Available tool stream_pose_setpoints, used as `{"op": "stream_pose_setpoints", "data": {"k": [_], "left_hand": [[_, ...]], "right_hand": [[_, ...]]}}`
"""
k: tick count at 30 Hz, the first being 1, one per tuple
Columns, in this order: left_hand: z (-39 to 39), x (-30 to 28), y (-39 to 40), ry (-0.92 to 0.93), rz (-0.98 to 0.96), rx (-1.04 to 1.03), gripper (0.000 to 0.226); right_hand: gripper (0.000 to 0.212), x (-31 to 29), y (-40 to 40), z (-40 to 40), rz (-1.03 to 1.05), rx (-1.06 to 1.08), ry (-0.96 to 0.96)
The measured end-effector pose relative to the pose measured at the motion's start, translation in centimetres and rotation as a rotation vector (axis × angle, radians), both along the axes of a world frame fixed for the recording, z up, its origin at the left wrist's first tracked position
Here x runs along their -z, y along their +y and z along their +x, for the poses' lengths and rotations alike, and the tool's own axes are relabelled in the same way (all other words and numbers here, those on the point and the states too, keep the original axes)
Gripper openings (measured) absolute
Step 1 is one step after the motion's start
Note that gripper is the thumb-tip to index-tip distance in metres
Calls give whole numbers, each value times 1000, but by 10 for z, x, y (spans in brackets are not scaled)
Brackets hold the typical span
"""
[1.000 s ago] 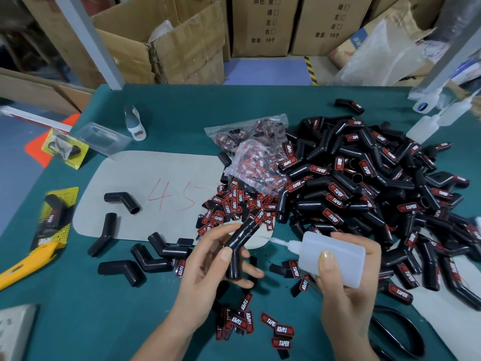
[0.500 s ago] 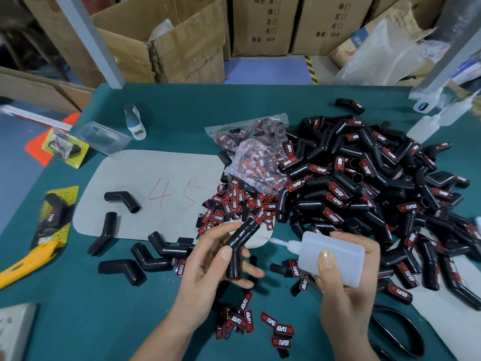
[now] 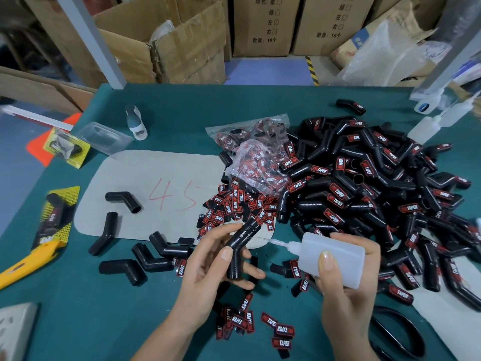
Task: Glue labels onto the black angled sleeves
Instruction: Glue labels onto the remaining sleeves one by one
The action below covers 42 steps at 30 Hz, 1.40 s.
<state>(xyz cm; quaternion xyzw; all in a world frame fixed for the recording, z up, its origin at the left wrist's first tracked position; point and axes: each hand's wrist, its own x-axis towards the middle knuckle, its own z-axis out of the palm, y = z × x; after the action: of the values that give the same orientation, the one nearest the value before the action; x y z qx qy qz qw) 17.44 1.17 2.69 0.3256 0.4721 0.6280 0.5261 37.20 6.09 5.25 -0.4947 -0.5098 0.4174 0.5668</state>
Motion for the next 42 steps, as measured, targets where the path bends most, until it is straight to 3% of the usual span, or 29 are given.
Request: {"op": "stream_pose_setpoints", "data": {"k": [25, 42], "left_hand": [[1, 2, -1, 49, 36, -4, 37], [2, 3, -1, 80, 40, 5, 47]], "right_hand": [[29, 0, -1, 0, 67, 11, -36], [30, 0, -1, 0, 29, 27, -32]]}}
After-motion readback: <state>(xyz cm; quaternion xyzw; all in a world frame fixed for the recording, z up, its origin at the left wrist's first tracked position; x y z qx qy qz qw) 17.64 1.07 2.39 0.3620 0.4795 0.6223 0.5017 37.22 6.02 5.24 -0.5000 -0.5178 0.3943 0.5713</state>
